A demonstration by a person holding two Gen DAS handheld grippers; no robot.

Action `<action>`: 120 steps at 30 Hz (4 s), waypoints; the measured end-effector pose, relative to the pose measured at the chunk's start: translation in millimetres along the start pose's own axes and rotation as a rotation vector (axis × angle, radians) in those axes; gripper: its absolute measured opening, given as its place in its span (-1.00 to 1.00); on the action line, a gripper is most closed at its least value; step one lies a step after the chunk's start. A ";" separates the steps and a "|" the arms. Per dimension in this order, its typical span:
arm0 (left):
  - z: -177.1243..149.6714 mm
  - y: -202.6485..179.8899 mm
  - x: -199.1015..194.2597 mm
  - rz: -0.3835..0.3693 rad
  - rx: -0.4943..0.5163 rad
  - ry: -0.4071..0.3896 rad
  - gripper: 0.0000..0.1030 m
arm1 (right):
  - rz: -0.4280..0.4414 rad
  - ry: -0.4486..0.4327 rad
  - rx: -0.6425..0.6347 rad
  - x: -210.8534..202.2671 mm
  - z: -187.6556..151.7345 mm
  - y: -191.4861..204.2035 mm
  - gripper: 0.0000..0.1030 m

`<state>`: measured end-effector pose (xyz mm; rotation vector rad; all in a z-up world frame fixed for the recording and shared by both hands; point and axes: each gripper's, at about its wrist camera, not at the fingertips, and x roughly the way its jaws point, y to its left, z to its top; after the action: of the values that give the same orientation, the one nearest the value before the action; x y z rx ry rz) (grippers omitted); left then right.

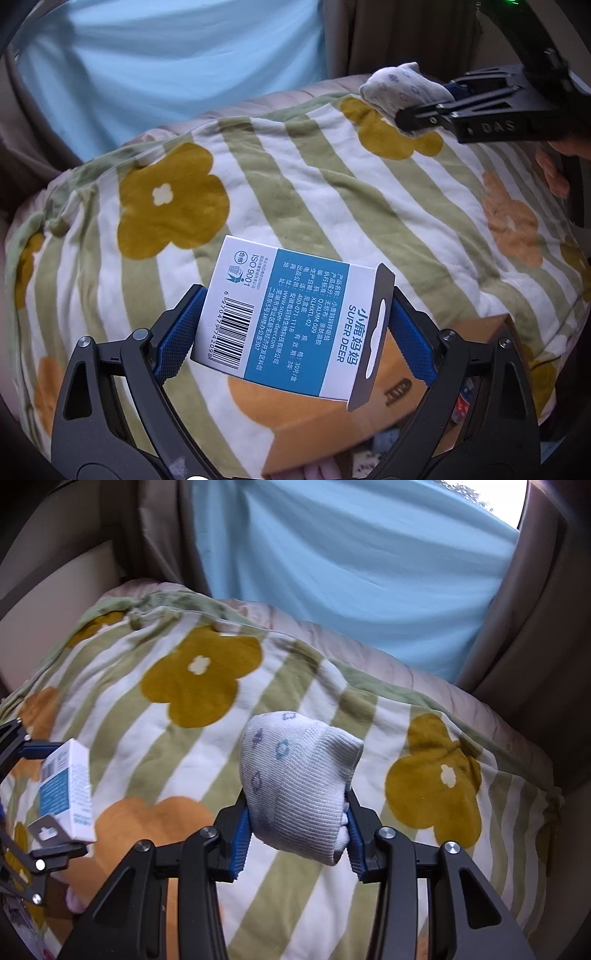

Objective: Organize objects

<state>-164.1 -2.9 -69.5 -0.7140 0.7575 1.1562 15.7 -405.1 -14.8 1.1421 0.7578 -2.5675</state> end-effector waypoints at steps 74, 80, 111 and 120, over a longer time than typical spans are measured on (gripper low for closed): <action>-199.3 -68.3 -22.3 -0.088 -0.046 0.154 0.81 | 0.140 0.295 0.280 -53.8 -231.9 159.4 -0.22; -198.6 -71.6 -18.2 -0.059 -0.024 0.156 1.00 | 0.099 0.290 0.277 -52.5 -232.0 160.4 -0.15; -181.0 -68.0 -24.0 -0.078 -0.060 0.144 0.99 | 0.059 0.331 0.347 -40.5 -234.2 145.2 0.92; -154.2 -56.6 -60.3 -0.052 -0.153 0.098 0.99 | -0.028 0.310 0.389 -73.8 -205.3 133.9 0.92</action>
<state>-146.3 -174.2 -100.3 -0.9188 0.7327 1.1468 247.2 -405.9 -124.0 1.6836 0.3336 -2.6669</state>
